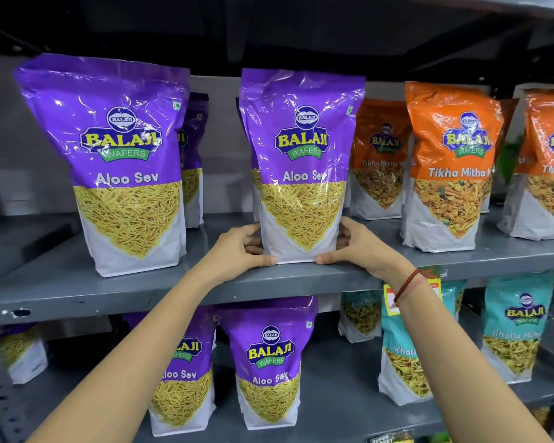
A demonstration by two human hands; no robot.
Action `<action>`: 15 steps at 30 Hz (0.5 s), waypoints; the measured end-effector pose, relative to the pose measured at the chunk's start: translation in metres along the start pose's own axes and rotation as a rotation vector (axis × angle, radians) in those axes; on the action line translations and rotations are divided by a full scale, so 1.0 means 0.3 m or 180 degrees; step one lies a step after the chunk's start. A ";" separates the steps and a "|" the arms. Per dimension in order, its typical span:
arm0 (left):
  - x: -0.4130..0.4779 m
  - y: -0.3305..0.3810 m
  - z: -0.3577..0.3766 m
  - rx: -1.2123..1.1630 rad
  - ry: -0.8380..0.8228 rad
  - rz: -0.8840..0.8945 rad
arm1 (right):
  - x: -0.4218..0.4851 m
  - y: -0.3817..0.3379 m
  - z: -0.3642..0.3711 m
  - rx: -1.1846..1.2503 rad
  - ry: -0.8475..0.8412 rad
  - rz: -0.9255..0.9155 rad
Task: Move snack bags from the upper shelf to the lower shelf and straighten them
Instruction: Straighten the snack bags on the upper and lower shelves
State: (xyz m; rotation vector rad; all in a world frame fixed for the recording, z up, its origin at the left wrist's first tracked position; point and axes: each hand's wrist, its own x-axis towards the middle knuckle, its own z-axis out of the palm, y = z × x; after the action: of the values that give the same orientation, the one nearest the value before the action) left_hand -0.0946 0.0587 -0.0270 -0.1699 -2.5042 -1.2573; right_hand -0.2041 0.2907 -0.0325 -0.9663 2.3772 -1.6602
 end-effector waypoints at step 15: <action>-0.009 0.019 0.002 0.0049 0.0163 -0.0144 | -0.003 -0.001 0.013 -0.0104 -0.0007 -0.0132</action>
State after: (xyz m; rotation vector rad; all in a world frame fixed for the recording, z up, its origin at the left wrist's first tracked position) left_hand -0.0909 0.0627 -0.0241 -0.0768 -2.4864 -1.2435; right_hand -0.2017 0.2879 -0.0342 -1.0289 2.4063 -1.6379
